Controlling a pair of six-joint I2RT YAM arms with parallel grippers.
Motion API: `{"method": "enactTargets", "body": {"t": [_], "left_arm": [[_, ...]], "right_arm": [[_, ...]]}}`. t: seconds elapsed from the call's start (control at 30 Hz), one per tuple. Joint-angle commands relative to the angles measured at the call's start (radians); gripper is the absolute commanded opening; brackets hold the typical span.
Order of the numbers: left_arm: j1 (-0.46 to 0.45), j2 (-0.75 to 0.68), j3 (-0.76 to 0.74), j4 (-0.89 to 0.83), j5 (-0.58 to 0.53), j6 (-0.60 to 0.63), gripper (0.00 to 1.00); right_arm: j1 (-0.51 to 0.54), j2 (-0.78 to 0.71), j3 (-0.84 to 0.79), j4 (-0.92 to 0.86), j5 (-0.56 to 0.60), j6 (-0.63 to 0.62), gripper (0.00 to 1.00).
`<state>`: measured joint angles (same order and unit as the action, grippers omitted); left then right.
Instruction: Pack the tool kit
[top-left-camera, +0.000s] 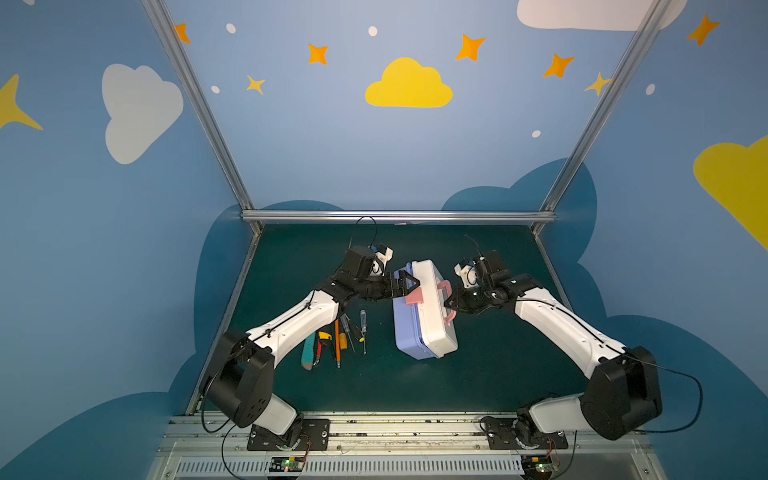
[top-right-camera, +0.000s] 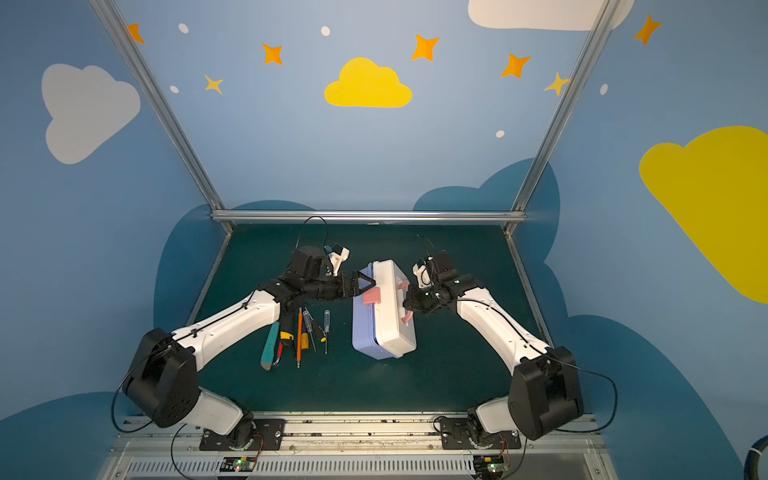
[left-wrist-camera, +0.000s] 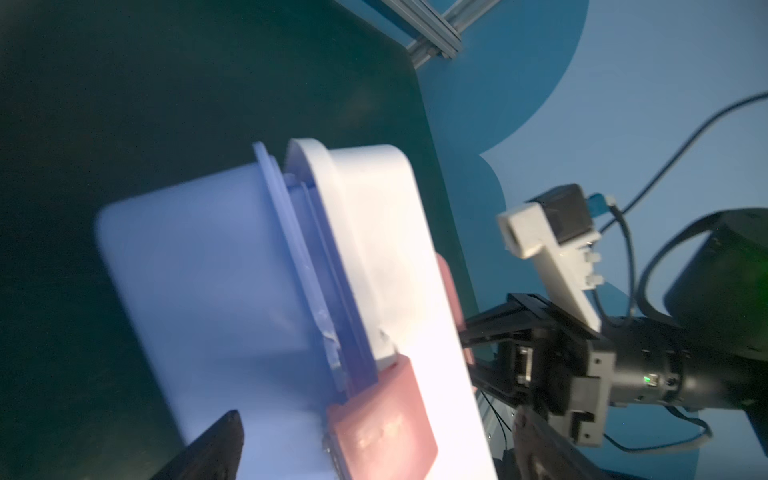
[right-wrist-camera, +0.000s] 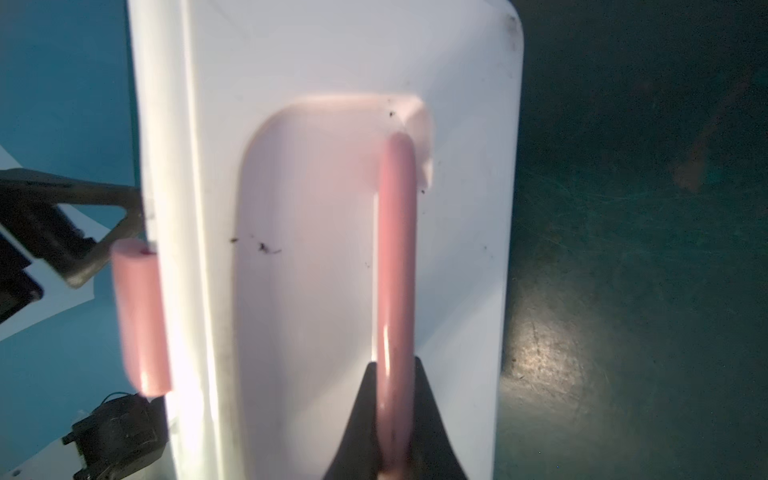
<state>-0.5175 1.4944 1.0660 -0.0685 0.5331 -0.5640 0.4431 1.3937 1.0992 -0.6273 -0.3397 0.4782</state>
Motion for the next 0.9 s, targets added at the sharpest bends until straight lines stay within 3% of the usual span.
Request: {"method": "enactTargets", "body": {"t": [0.0,0.27,0.57,0.87], "left_arm": [[0.035,-0.050,-0.040,-0.032,-0.045,0.039,1.00],[0.062,-0.118,-0.117,-0.046,-0.106,0.075,1.00],[0.063,-0.091,-0.183,-0.030,-0.110,0.072,0.99],[0.063,-0.066,-0.217,-0.023,-0.135,0.084,0.97]], "right_arm": [[0.018,-0.044,0.049,0.020,-0.003,0.010,0.00],[0.061,-0.035,0.068,0.044,0.030,0.024,0.00],[0.128,0.099,0.148,0.029,0.072,0.046,0.00],[0.111,0.133,0.227,-0.024,0.056,0.026,0.00]]}}
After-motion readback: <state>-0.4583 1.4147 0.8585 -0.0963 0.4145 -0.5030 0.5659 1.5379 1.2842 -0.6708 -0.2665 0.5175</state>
